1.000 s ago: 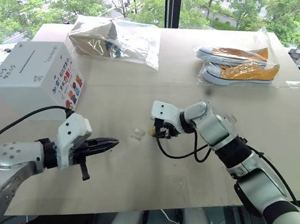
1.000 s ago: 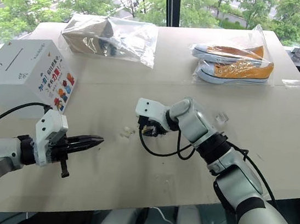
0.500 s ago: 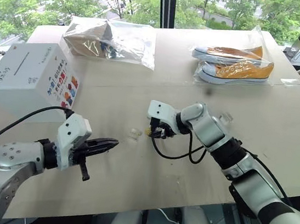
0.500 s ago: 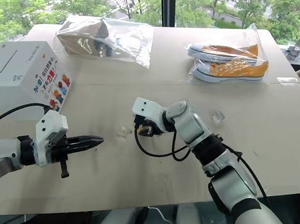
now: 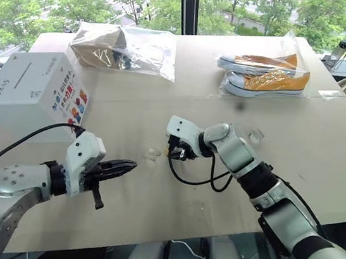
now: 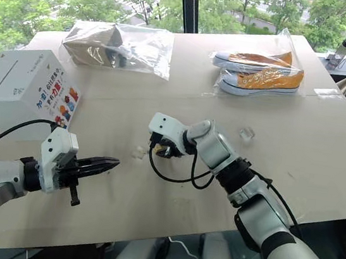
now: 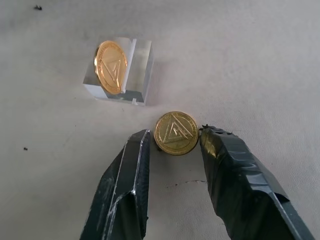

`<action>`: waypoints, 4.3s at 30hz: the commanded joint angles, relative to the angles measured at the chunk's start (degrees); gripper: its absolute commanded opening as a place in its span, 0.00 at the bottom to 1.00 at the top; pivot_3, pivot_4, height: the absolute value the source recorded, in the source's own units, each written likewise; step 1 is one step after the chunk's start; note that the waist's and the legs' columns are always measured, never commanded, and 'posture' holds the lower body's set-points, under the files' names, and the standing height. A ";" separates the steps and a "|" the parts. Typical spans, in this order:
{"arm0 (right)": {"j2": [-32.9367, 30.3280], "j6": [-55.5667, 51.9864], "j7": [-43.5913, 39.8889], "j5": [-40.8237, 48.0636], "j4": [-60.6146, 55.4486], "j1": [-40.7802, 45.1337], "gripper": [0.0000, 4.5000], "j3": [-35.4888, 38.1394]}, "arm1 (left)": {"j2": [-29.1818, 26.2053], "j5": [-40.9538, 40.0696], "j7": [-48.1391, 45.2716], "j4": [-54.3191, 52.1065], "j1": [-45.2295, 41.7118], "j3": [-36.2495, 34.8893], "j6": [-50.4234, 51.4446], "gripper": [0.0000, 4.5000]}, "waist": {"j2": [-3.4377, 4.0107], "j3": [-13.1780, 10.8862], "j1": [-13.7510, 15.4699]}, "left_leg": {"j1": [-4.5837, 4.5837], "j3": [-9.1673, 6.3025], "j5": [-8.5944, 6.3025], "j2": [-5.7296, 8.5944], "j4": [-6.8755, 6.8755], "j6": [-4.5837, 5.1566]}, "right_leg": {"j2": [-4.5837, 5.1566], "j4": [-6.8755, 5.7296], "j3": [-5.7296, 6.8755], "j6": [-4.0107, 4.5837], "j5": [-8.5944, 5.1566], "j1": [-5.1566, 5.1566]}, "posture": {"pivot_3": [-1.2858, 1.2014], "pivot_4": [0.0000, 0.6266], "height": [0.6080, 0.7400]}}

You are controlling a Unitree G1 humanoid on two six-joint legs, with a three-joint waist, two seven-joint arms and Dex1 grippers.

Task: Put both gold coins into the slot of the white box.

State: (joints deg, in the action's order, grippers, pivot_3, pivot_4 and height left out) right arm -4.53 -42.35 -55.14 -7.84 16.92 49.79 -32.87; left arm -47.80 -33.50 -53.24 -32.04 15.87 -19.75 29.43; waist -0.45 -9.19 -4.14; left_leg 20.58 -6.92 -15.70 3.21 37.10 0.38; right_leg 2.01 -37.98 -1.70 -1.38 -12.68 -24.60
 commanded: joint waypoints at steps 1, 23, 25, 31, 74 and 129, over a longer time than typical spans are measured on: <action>1.34 -0.61 1.52 -0.12 1.27 -1.10 0.38 -1.53 | 0.10 0.01 0.11 -0.55 0.10 -1.55 -1.09 0.00 | 0.00 0.00 0.00 | -0.01 0.01 0.00 -0.05 0.00 -0.02 | -0.02 0.00 0.06 0.03 0.02 0.00 | 0.52 0.24 1.00; -0.12 5.57 2.32 0.51 -1.56 -1.17 0.13 0.03 | 0.64 -0.39 0.44 0.56 -0.94 -2.11 -1.00 0.00 | 0.02 -0.04 0.07 | -0.05 0.06 -0.02 -0.28 0.00 -0.11 | -0.18 0.05 0.26 0.17 0.10 -0.01 | 0.52 0.24 1.00; -0.96 6.64 2.12 1.35 -3.81 -1.29 0.13 1.48 | 1.68 -1.52 1.23 1.06 -1.46 -2.57 -0.50 0.00 | 0.03 -0.09 0.19 | 0.02 0.05 -0.02 -0.28 0.00 -0.11 | -0.18 0.10 0.30 0.17 0.10 -0.04 | 0.52 0.24 1.00; -5.56 10.95 1.44 3.28 -10.27 -3.47 0.13 3.94 | 4.95 -6.87 3.61 1.50 -3.89 -4.01 1.85 0.00 | 0.01 -0.12 0.87 | 0.31 -0.04 -0.09 -0.28 0.01 -0.23 | -0.10 0.26 0.32 0.17 0.11 -0.17 | 0.52 0.24 1.00; -5.49 62.64 19.48 -5.11 -3.48 -2.39 0.13 8.35 | 15.98 -24.53 23.94 6.26 -26.15 -2.22 11.75 0.37 | -0.18 -0.21 1.82 | 0.35 0.03 0.05 -0.27 0.02 -0.57 | -0.14 0.31 0.26 0.15 0.11 -0.17 | 0.52 0.24 1.00; -0.33 5.78 7.98 45.44 -20.71 1.34 0.99 30.13 | -6.44 3.45 43.69 13.65 -29.09 -21.54 15.53 0.00 | -0.29 -0.41 1.91 | 0.44 -0.05 0.04 -0.27 -0.12 -0.57 | -0.12 0.31 0.32 0.15 0.11 -0.34 | 0.52 0.24 1.00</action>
State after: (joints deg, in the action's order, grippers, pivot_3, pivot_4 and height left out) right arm -5.33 -35.07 -47.07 34.29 -0.81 48.83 -4.06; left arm -52.43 -31.67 -8.56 -18.32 -12.91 -38.96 46.42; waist -0.74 -9.60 -2.23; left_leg 21.04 -6.99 -15.66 2.94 36.98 -0.19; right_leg 1.89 -37.66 -1.35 -1.22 -12.58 -24.94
